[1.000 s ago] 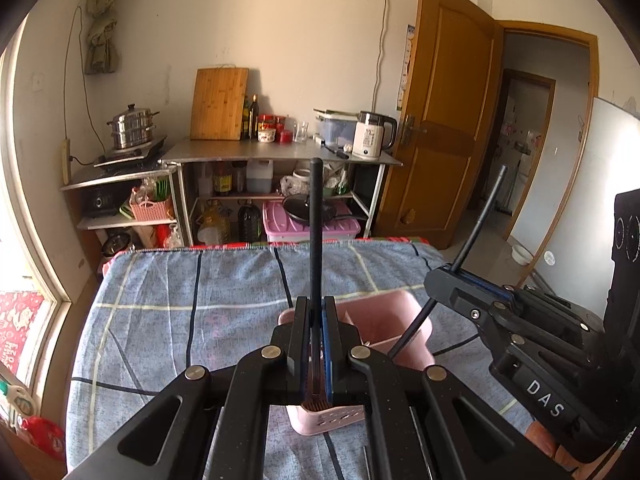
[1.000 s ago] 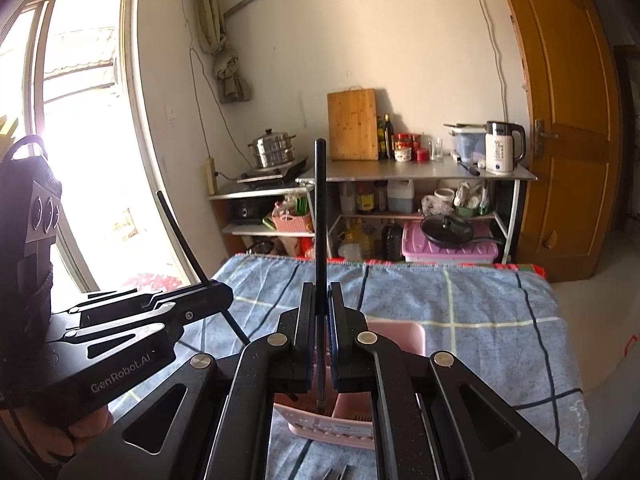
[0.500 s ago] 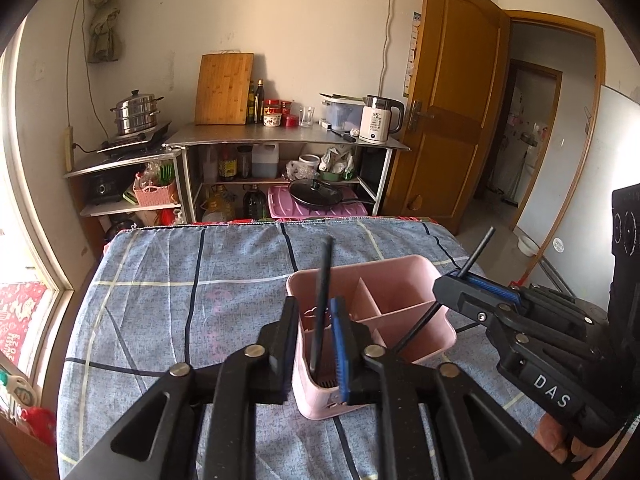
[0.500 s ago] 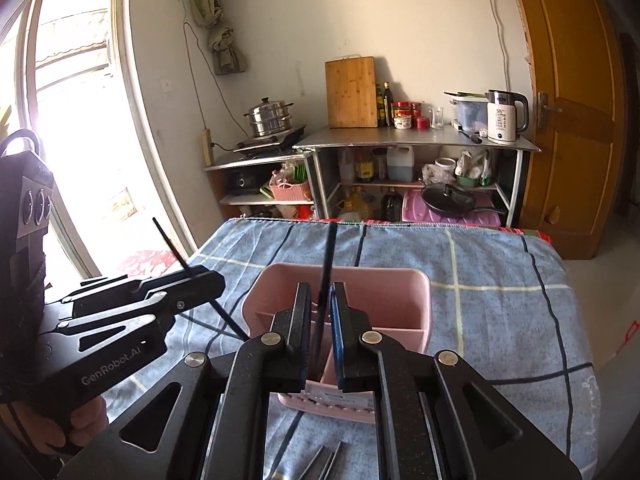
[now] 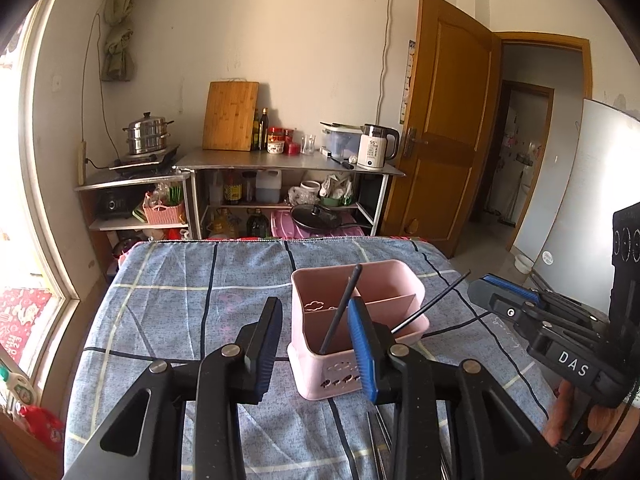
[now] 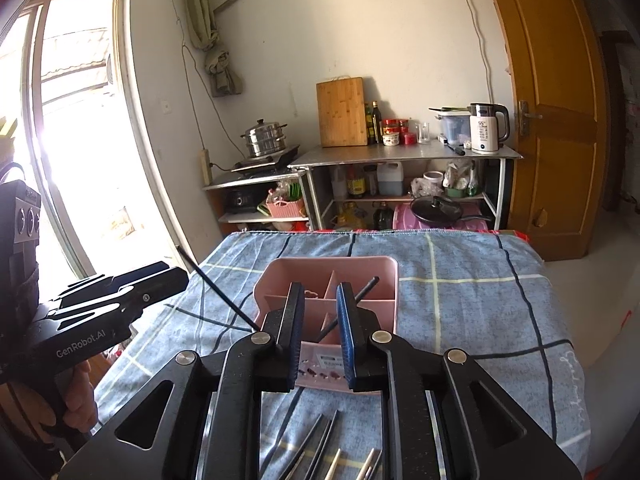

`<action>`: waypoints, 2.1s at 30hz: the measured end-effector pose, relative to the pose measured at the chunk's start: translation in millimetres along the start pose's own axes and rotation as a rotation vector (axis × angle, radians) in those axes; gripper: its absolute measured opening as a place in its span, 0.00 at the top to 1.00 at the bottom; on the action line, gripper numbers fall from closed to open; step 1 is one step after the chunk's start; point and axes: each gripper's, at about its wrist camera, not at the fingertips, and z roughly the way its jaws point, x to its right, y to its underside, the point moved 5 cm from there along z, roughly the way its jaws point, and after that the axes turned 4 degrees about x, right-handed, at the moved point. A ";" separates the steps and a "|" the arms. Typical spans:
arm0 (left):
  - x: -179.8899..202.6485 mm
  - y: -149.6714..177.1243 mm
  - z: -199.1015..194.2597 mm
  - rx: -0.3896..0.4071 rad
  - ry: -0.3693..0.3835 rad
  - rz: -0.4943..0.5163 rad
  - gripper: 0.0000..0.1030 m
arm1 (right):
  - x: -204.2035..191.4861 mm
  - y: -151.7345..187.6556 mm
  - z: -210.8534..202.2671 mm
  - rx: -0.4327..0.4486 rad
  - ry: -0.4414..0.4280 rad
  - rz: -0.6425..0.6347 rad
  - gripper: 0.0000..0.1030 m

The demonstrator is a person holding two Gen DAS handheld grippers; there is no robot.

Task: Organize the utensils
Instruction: 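Open the right gripper to drop its chopstick into the basket while the left gripper releases its chopstick, then move both open grippers back over the remaining chopsticks, then close the right gripper on another black chopstick while the left gripper grasps a black chopstick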

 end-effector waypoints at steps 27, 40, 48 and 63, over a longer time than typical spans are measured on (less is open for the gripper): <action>38.3 154.4 -75.4 -0.126 0.102 -0.042 0.67 | 19.5 121.5 -101.7 -0.106 0.094 0.060 0.79; 43.7 175.7 -49.2 -0.194 0.102 -0.032 0.66 | 28.7 150.6 -85.5 -0.182 0.116 0.081 0.79; 52.1 193.9 -5.8 -0.286 0.102 0.000 0.66 | 29.7 173.4 -52.4 -0.269 0.125 0.074 0.79; 55.0 211.1 37.6 -0.370 0.076 0.011 0.66 | 40.5 201.1 -10.4 -0.379 0.150 0.106 0.79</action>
